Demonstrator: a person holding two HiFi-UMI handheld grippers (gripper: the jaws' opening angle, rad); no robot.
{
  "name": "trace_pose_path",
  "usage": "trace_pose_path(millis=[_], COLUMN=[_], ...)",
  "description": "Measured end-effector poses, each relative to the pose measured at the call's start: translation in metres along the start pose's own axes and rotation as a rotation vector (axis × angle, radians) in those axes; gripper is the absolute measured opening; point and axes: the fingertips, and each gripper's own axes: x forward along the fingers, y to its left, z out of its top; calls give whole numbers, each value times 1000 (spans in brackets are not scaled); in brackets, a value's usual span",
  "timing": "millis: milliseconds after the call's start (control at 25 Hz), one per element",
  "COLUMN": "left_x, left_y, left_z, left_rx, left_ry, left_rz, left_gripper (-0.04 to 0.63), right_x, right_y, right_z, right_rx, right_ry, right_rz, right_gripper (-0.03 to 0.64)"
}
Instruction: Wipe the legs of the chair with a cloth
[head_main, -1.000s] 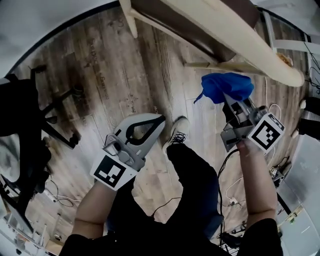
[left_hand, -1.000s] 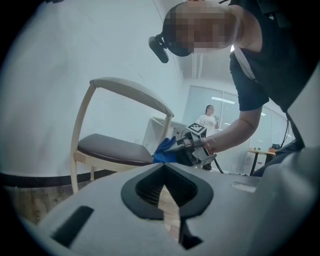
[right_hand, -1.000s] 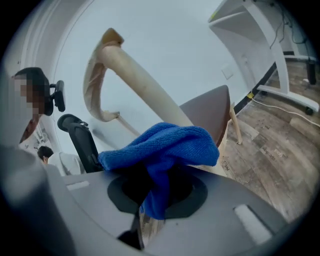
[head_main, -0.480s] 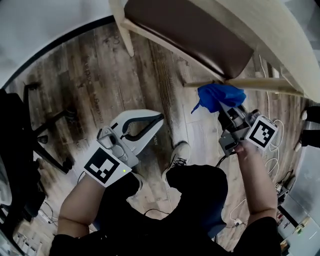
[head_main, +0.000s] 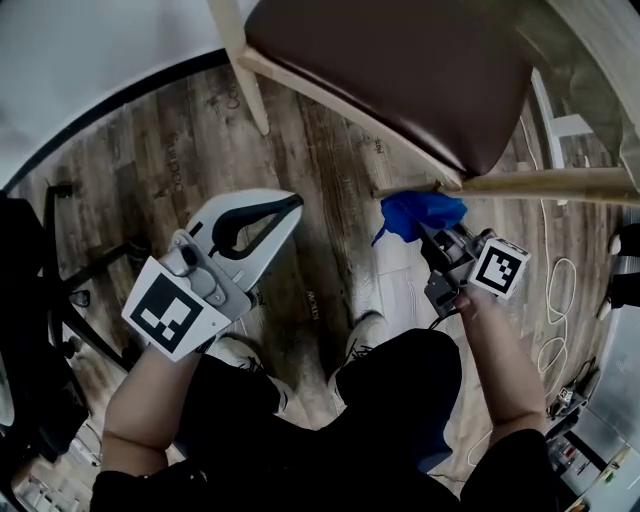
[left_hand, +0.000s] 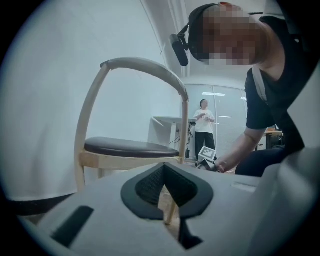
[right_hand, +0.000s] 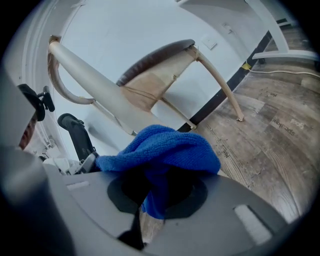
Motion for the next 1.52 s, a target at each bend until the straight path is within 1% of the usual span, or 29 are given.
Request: trace_pose_path(millis=[240, 320, 440, 520, 640, 800, 960, 1120, 1280, 1400, 1520], left_x=[3, 0, -7, -12, -21, -30, -39, -41, -36, -32, -23], left_y=[5, 10, 18, 21, 23, 21, 27, 31, 33, 34, 32], left_z=[-7, -10, -11, -10, -10, -21, -25, -20, -18, -17, -11], left_rx=[33, 35, 50, 46, 58, 79, 70, 53, 41, 22, 19], left_ry=[33, 44, 59, 58, 70, 113, 131, 103, 79, 66, 44], left_rz=[-10, 0, 23, 43, 60, 59, 72, 72, 53, 44, 31], left_gripper=[-2, -2, -2, -2, -2, -2, -2, -2, -2, -2, -2], right_x=[19, 27, 42, 50, 66, 75, 85, 90, 87, 81, 68], right_y=[-54, -79, -111, -132, -152, -180, -201, -208, -203, -187, -160], right_z=[-32, -46, -65, -76, -90, -104, -116, -120, -118, -109, -92], right_rx=[17, 24, 69, 80, 82, 86, 89, 111, 114, 116, 98], right_ry=[47, 68, 68, 71, 71, 84, 92, 82, 74, 58, 46], right_rz=[-21, -51, -93, -124, -92, -124, -156, -182, -195, -184, -162], right_gripper=[64, 64, 64, 64, 64, 64, 64, 64, 64, 64, 64])
